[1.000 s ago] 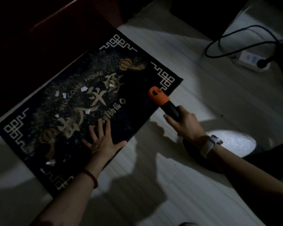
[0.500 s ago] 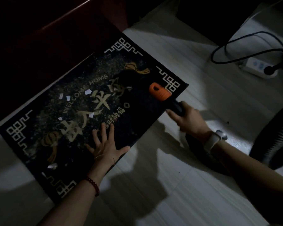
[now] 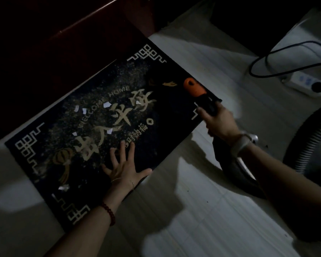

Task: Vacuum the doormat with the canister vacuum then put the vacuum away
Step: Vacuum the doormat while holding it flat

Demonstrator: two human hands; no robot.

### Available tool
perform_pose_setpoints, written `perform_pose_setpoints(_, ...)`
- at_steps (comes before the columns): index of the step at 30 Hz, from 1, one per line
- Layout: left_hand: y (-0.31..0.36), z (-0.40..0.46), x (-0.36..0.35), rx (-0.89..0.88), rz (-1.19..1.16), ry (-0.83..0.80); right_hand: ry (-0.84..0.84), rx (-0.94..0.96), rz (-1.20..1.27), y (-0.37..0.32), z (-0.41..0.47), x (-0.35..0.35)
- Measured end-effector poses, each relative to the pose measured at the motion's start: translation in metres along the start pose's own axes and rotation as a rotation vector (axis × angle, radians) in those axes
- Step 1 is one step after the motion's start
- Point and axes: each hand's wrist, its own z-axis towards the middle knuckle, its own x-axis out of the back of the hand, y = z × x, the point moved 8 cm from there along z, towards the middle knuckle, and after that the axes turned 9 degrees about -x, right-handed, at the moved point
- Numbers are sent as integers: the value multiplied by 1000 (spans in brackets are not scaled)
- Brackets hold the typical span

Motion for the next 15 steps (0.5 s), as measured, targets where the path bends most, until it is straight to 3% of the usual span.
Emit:
perform_pose_setpoints(4,-1,1,1,1,-6,-5,-3,-18,13,-5,6,6)
perform_pose_setpoints(9,1,1,1,-10,3,-5,-30,-63,-153,51,-55,13)
perform_pose_setpoints(15,1,1,3,-10,6,-14,-4,17,-66,-21,12,1)
